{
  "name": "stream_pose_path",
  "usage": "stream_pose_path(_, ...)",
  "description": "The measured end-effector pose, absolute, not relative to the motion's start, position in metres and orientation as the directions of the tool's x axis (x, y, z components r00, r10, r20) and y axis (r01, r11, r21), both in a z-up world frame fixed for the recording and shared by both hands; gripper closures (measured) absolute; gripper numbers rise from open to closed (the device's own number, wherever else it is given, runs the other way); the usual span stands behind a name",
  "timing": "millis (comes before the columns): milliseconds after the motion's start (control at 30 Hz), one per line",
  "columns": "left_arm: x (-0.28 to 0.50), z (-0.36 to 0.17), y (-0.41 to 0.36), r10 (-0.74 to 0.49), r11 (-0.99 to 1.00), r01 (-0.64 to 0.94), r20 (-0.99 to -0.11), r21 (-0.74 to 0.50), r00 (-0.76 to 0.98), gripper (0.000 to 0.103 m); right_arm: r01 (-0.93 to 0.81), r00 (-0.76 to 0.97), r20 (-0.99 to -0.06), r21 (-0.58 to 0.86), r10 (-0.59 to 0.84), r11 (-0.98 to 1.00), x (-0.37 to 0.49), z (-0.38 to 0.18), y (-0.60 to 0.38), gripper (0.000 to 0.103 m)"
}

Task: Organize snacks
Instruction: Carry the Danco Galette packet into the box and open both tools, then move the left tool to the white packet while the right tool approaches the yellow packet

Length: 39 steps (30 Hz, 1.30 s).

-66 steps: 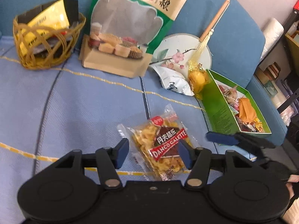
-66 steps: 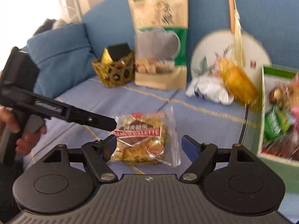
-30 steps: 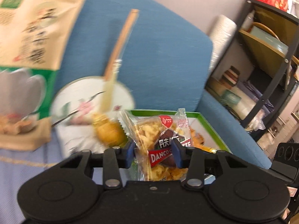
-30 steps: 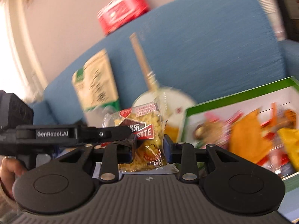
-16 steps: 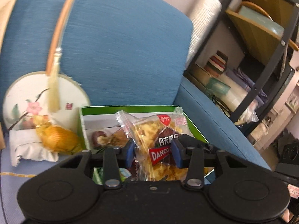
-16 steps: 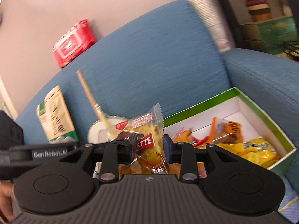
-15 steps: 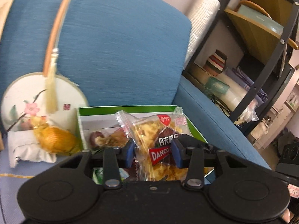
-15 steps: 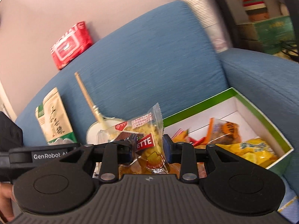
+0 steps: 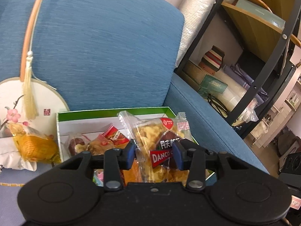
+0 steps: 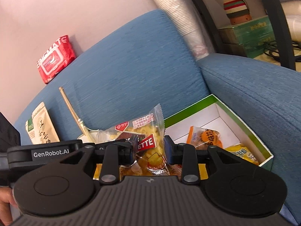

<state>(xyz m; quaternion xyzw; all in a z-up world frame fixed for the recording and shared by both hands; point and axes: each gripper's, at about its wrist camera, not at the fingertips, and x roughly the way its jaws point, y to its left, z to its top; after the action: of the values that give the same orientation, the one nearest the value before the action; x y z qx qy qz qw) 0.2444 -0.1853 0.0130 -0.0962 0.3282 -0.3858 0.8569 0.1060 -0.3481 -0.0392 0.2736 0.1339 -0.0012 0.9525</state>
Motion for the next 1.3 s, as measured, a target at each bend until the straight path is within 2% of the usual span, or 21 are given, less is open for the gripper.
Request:
stream_pose_path(100, 0.247, 0.011, -0.191, -0.727, 0.682, 0.596, -0.488, -0.425, 0.483, 0.031, 0.095, 0.964, -0.260, 0.528, 0.054, 0.844, 0.106, -0.041, -0.353, 0.049)
stream_pose_path(133, 0.247, 0.010, -0.193, -0.723, 0.685, 0.592, -0.490, -0.424, 0.486, 0.023, 0.100, 0.964, -0.261, 0.530, 0.050, 0.842, 0.106, -0.041, -0.355, 0.049)
stream_pose_path(167, 0.247, 0.009, -0.194, -0.713, 0.696, 0.586, -0.493, -0.414, 0.499, 0.001, 0.110, 0.964, -0.264, 0.531, 0.041, 0.840, 0.107, -0.043, -0.356, 0.047)
stream_pose_path(200, 0.246, 0.009, -0.194, -0.701, 0.709, 0.581, -0.491, -0.401, 0.517, 0.000, 0.130, 0.962, -0.272, 0.526, 0.021, 0.841, 0.107, -0.044, -0.357, 0.044)
stream_pose_path(267, 0.241, 0.007, -0.192, -0.663, 0.746, 0.560, -0.486, -0.361, 0.570, 0.000, 0.188, 0.953, -0.300, 0.495, -0.036, 0.848, 0.110, -0.048, -0.357, 0.027)
stream_pose_path(300, 0.239, 0.005, -0.191, -0.639, 0.767, 0.544, -0.488, -0.341, 0.595, 0.000, 0.214, 0.946, -0.319, 0.473, -0.061, 0.854, 0.112, -0.049, -0.357, 0.003)
stream_pose_path(333, 0.238, 0.003, -0.189, -0.618, 0.783, 0.531, -0.498, -0.324, 0.608, 0.000, 0.234, 0.942, -0.327, 0.456, -0.083, 0.859, 0.112, -0.050, -0.357, 0.000)
stream_pose_path(567, 0.244, -0.012, -0.171, -0.533, 0.841, 0.471, -0.555, -0.267, 0.638, 0.000, 0.224, 0.948, -0.304, 0.433, -0.092, 0.873, 0.110, -0.050, -0.354, 0.000)
stream_pose_path(833, 0.243, -0.010, -0.143, -0.498, 0.865, 0.432, -0.549, -0.256, 0.671, 0.000, 0.194, 0.952, -0.300, 0.423, -0.065, 0.885, 0.112, -0.047, -0.344, 0.000)
stream_pose_path(1033, 0.245, -0.002, -0.114, -0.455, 0.891, 0.374, -0.533, -0.259, 0.714, 0.000, 0.126, 0.955, -0.298, 0.375, -0.010, 0.918, 0.117, -0.043, -0.321, 0.000)
stream_pose_path(1300, 0.255, -0.012, -0.075, -0.366, 0.931, 0.288, -0.560, -0.227, 0.743, 0.000, -0.037, 0.952, -0.281, 0.284, 0.121, 0.958, 0.119, -0.036, -0.278, 0.000)
